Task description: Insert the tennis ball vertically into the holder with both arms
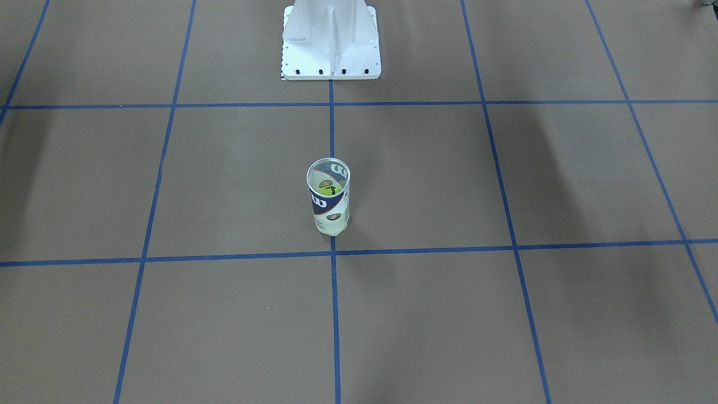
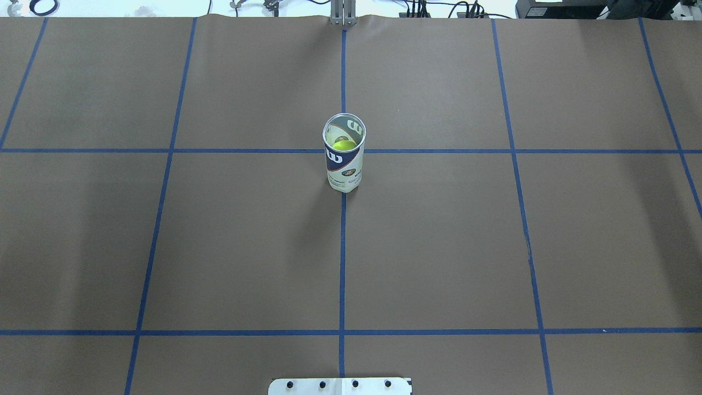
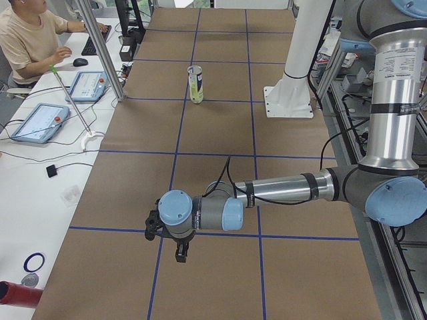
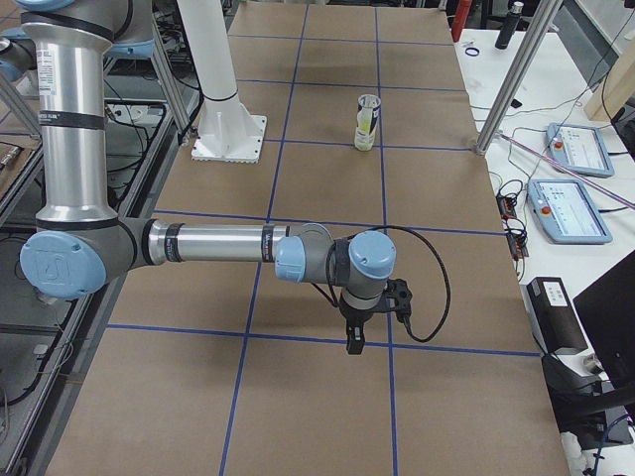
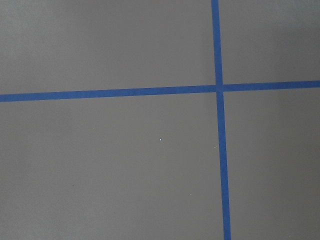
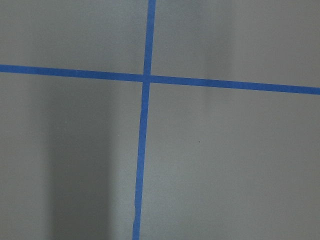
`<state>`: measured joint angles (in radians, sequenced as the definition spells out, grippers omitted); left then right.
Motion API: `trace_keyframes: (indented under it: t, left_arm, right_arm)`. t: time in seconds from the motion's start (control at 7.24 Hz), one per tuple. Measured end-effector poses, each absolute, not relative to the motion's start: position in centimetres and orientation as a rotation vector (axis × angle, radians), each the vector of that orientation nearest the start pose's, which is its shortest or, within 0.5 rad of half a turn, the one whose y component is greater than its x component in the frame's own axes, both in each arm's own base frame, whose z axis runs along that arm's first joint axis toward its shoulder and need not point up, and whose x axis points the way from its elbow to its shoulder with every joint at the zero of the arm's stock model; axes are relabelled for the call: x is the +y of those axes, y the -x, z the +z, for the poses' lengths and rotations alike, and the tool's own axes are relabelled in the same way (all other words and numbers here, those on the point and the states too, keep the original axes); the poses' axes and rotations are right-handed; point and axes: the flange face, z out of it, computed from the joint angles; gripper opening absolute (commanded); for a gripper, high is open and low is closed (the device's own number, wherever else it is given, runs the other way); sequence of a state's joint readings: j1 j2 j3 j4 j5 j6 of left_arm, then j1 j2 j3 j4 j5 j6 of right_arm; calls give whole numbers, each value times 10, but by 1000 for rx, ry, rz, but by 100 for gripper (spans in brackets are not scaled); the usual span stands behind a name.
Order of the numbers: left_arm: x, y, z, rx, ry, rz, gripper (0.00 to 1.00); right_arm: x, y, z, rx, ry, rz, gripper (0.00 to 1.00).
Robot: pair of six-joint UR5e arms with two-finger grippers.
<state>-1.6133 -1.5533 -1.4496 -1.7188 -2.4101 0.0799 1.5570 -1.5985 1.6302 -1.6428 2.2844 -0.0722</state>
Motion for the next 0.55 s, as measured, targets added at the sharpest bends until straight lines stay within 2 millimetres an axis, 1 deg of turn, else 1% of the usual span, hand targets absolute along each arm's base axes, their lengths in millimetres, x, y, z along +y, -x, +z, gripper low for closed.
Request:
trace_keyframes:
  t: [0.41,0.55]
  left_arm:
    - [-474,80,710,838,-59,36,100]
    - [-475,81,705,838,-70,39,100]
  right_arm:
    - [-478,-62,657,-711,20,-67,100]
    - [-478,-62,656,-710,19,-68,100]
